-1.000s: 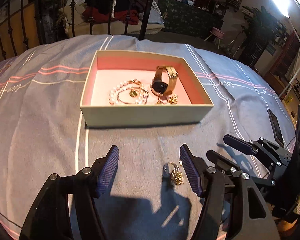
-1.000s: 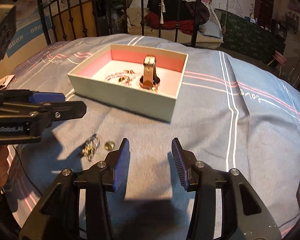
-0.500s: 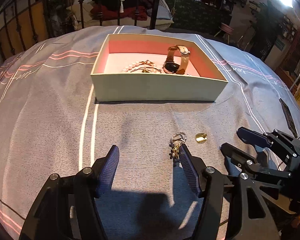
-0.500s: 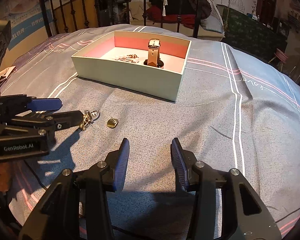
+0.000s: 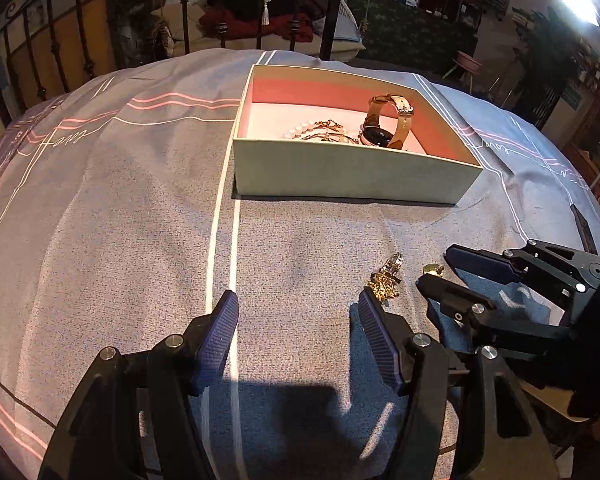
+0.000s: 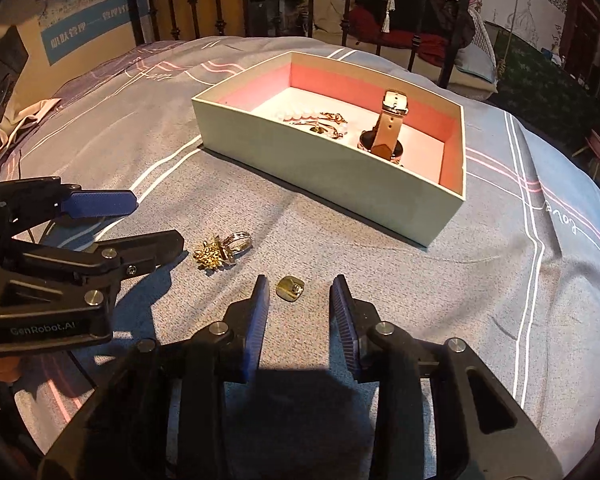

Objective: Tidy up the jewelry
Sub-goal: 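Grasp the gold charm cluster with the left tool while the right tool grasps the gold pendant, then carry charm and pendant into the box and open both tools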

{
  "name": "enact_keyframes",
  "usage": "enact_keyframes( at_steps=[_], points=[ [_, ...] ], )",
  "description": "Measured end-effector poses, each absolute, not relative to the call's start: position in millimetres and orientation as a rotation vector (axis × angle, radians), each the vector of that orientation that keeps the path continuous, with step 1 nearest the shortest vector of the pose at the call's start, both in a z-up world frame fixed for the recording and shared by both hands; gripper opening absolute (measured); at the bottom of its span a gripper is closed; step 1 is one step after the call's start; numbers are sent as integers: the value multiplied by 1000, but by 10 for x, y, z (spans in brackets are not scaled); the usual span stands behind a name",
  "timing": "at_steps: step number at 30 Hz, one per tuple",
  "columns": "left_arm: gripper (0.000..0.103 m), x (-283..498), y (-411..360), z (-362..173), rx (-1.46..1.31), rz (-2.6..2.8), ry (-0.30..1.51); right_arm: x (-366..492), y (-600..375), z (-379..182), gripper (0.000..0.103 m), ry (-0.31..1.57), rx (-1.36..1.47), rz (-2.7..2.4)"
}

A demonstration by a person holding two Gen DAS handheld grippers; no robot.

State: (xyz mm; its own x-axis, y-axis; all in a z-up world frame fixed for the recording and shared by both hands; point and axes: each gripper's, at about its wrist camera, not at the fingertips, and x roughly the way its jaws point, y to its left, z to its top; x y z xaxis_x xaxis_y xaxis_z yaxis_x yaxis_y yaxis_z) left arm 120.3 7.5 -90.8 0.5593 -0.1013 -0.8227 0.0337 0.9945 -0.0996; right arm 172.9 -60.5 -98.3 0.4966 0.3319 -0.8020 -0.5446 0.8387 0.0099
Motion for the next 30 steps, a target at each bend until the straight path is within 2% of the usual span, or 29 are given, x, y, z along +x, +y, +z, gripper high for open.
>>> enact_keyframes(
  at_steps=[1, 3, 12, 13, 14, 15, 16, 17, 30],
  points=[
    [61, 1195, 79, -903, -80, -87, 975, 1716, -591, -982, 18, 906, -264, 549],
    [61, 1185, 65, -897, -80, -101, 976, 1680, -572, -979, 13, 899, -281, 549],
    [60, 1228, -258, -959, 60, -177, 956, 1621, -781, -975, 11, 900, -209, 508],
    [56, 1240, -283, -963, 74, -183, 949, 1621, -790, -973, 11, 899, -206, 506],
    [44, 1247, -297, -964, 85, -186, 941, 1621, -790, -975, 11, 899, -206, 504],
    [38, 1250, -298, -961, 87, -190, 935, 1619, -785, -978, 11, 899, -208, 504],
    [23, 1259, -283, -958, 74, -213, 934, 1619, -783, -979, 11, 899, -209, 503],
    [16, 1254, -270, -958, 65, -222, 934, 1621, -782, -980, 11, 900, -208, 504],
    [16, 1234, -138, -867, -4, -201, 922, 1616, -778, -955, 11, 891, -196, 506]
  ],
)
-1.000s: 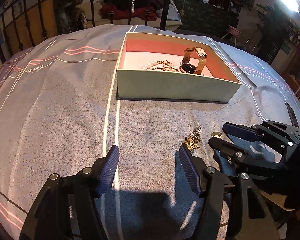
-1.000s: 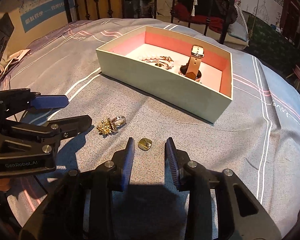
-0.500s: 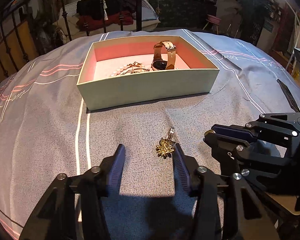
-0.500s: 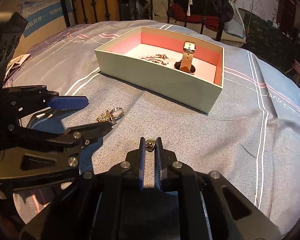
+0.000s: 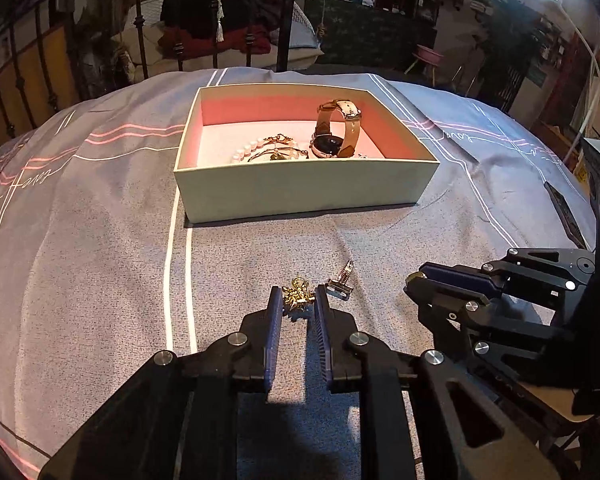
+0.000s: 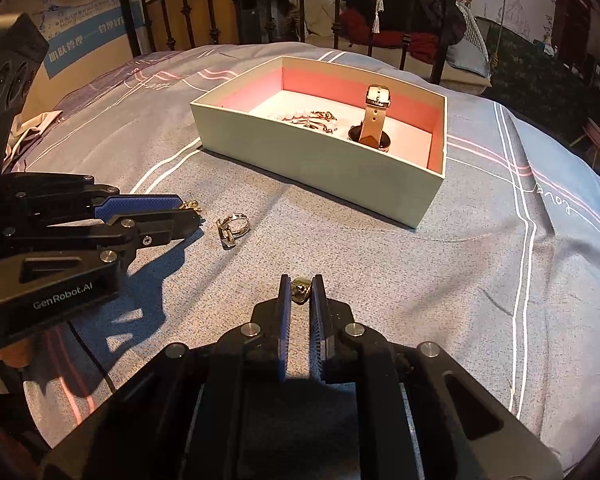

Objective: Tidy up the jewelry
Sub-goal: 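Carry charm and pendant into the box and open both tools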

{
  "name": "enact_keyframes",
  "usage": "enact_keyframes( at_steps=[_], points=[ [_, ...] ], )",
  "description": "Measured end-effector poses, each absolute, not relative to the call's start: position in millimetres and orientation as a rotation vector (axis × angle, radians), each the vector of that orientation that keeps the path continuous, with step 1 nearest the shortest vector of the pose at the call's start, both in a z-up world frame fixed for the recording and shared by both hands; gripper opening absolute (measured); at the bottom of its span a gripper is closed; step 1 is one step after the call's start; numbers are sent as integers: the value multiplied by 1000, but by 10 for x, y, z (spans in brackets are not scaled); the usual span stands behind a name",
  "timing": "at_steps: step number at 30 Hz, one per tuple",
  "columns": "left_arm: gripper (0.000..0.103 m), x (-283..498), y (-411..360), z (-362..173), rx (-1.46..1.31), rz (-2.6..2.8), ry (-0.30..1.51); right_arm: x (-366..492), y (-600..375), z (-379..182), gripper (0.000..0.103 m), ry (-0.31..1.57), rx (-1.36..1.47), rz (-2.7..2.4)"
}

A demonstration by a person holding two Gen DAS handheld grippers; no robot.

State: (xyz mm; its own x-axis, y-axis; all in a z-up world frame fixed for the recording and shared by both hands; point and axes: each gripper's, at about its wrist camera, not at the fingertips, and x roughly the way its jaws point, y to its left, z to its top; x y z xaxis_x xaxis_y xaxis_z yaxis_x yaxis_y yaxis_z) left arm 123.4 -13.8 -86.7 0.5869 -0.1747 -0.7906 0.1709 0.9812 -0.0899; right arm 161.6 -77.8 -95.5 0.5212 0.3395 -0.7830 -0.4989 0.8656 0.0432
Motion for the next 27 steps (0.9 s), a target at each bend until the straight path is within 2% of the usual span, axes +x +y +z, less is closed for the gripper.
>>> enact_keyframes(
  at_steps=[18, 27],
  points=[
    [16, 1462, -88, -495, -18, -186, 846, 1687, -800, -518, 11, 745, -168, 501],
    [16, 1795, -86, -265, -21, -177, 807, 2018, -761, -220, 11, 677, -165, 491]
  ],
)
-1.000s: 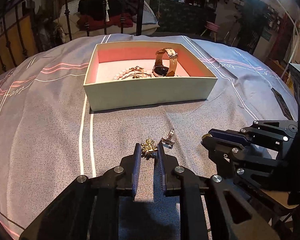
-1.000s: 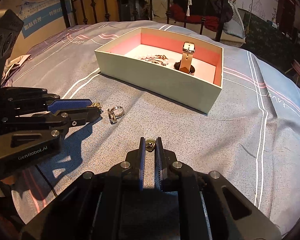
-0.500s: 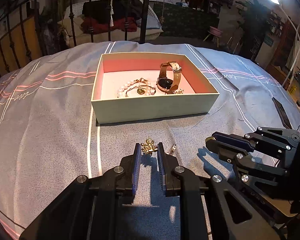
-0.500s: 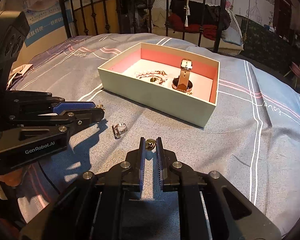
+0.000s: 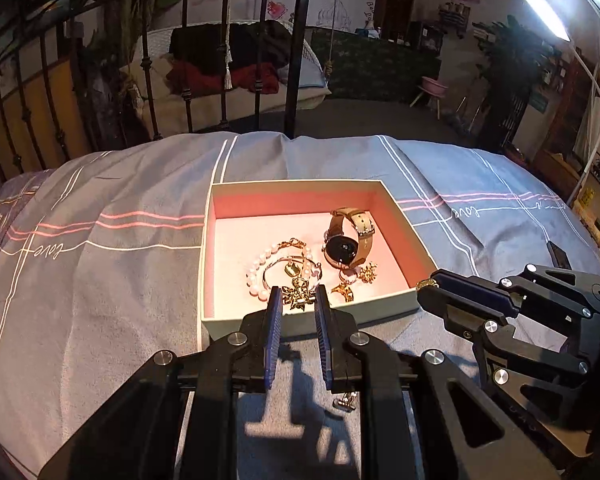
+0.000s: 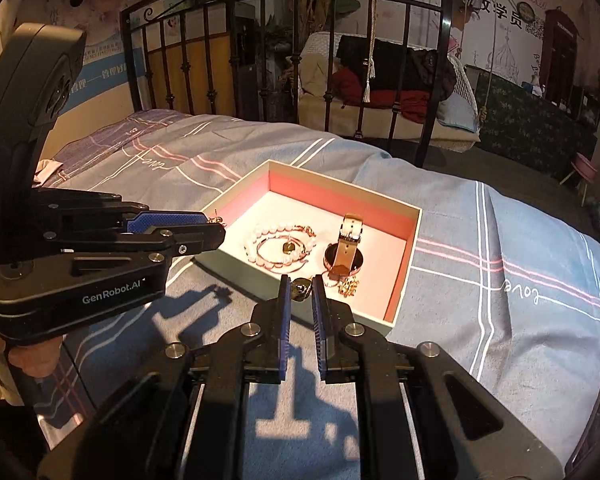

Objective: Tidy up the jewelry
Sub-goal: 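Carry charm and pendant into the box and open both tools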

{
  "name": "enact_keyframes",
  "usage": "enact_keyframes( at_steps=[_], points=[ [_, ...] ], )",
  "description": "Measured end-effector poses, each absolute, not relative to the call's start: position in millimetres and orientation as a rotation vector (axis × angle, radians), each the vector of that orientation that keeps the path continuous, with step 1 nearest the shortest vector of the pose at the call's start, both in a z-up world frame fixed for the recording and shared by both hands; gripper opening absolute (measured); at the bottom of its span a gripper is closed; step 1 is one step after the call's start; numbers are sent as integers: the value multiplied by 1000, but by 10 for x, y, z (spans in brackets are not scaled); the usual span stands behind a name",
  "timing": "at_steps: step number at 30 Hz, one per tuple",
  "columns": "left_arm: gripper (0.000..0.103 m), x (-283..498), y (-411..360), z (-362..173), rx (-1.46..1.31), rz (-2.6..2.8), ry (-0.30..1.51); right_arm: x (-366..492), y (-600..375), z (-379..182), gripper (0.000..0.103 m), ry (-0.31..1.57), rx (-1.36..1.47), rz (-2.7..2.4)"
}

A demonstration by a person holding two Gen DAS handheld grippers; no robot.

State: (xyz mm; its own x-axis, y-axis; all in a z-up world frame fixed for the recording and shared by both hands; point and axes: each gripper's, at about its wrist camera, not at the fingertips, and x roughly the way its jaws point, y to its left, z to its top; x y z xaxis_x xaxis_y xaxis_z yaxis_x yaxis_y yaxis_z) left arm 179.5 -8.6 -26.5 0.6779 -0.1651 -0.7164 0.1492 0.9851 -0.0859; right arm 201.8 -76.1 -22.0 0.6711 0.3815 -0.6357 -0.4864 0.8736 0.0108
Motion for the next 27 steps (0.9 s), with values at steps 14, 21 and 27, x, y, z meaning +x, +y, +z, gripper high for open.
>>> enact_keyframes(
  at_steps=[14, 21, 27],
  points=[
    [16, 2497, -82, -216, -77, -122, 849, 2683, -610, -223, 11, 700, -148, 405],
    [16, 2555, -58, -361, -85, -111, 885, 2728, -642, -331, 11, 724, -131, 396],
    [16, 2589, -53, -402, -86, -112, 899, 2730, -631, -362, 11, 731, -131, 404]
  ],
)
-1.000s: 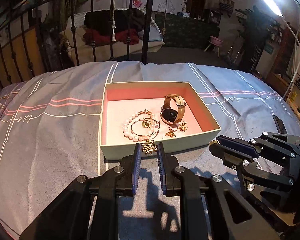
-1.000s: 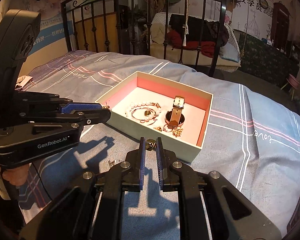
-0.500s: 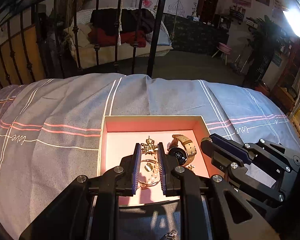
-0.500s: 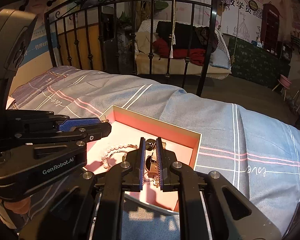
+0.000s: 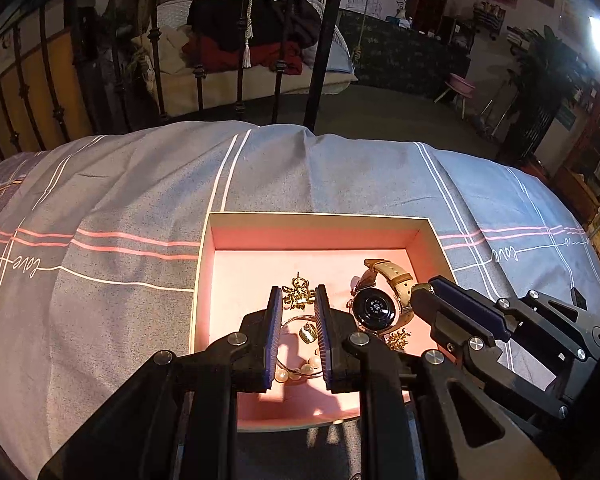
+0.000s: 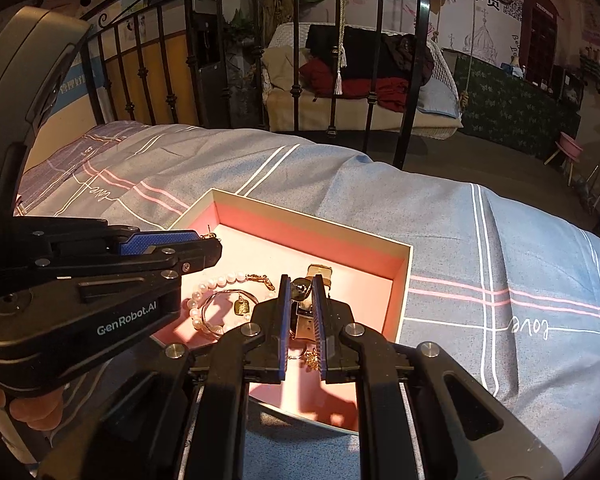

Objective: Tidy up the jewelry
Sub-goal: 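Carry charm and pendant into the box and open both tools, then grasp the small silver piece on the bed with the left tool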

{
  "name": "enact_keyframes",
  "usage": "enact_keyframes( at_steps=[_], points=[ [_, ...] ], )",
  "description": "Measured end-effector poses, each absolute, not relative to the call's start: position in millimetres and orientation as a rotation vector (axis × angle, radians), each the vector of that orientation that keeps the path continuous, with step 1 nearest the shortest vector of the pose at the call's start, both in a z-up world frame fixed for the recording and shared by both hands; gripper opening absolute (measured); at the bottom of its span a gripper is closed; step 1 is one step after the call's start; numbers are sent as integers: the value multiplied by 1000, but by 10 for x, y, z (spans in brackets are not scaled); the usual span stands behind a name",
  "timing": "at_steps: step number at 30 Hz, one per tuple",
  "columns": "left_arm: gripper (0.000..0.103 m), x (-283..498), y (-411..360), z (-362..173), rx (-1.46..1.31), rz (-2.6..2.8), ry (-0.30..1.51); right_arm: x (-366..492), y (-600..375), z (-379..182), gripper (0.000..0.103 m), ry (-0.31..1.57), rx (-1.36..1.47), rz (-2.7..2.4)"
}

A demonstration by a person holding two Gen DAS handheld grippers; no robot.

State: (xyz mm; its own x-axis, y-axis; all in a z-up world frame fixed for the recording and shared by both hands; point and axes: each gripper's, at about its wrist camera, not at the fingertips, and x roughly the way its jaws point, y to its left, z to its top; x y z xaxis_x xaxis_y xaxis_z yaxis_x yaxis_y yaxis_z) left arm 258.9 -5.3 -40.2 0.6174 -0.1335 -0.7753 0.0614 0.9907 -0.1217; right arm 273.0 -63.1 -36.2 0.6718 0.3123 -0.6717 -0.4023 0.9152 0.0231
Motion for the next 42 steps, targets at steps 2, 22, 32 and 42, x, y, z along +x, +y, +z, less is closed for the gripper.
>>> enact_keyframes(
  at_steps=[2, 22, 32, 42],
  points=[
    [16, 2601, -54, -419, -86, -111, 905, 2735, -621, -373, 11, 734, -133, 407],
    [61, 2425, -2, -353, -110, -111, 889, 2488, -641, -408, 60, 730, -139, 410],
    [64, 1440, -164, -559, -68, -255, 901, 1656, -1006, -765, 60, 844, -153, 380],
    [43, 1480, -362, -993, 26, -238, 966, 1573, -974, -982, 61, 900, -153, 391]
  ],
)
